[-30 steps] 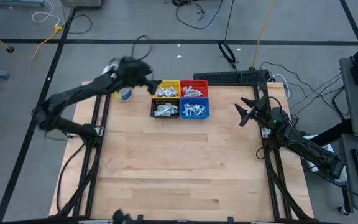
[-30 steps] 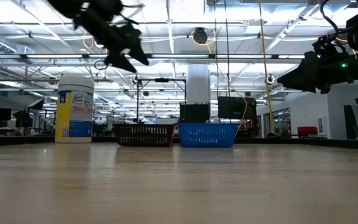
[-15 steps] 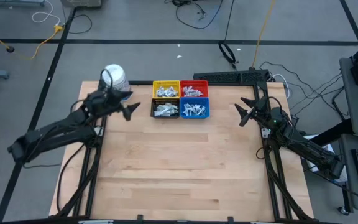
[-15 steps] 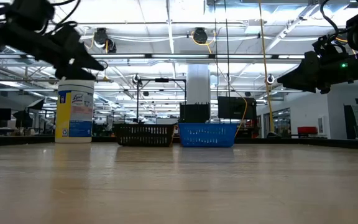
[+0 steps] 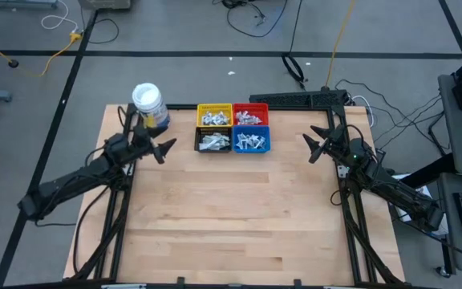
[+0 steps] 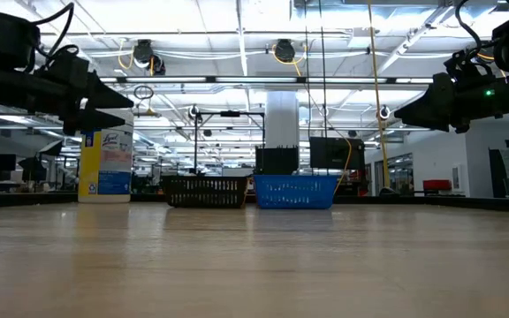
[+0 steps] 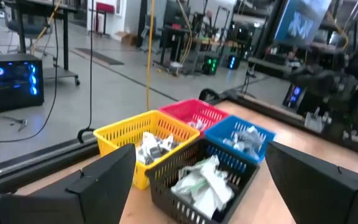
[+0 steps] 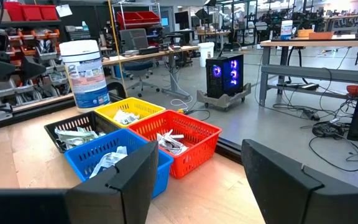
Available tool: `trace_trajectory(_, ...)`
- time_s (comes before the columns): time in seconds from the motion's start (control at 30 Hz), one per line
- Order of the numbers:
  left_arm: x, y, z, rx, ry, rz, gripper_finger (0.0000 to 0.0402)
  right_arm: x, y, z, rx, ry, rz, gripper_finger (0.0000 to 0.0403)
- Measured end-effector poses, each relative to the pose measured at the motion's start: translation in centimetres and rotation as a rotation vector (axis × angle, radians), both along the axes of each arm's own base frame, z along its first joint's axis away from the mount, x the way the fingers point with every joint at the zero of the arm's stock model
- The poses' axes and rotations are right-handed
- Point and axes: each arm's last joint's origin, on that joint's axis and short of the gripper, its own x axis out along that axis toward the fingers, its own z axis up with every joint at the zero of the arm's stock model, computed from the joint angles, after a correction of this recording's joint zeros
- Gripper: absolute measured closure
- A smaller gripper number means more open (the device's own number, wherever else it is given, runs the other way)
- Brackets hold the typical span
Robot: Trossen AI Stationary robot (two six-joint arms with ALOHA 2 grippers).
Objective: Pick & Place First Aid Supplies
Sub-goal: Return to Home Position
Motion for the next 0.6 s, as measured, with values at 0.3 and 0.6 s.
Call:
trace_trajectory(0.3, -0.8, -0.6, 0.2, 0.042, -0.009, -0.008, 0.0024, 0.0, 0.0, 0.0, 0.0, 0.0, 0.0, 0.0175)
trace_trajectory(0.6, -1.5, -1.1, 0.4, 0.062, -0.038, 0.0, 0.0033, 0.0, 0.0, 0.0, 0.0, -0.001, 0.0, 0.0175)
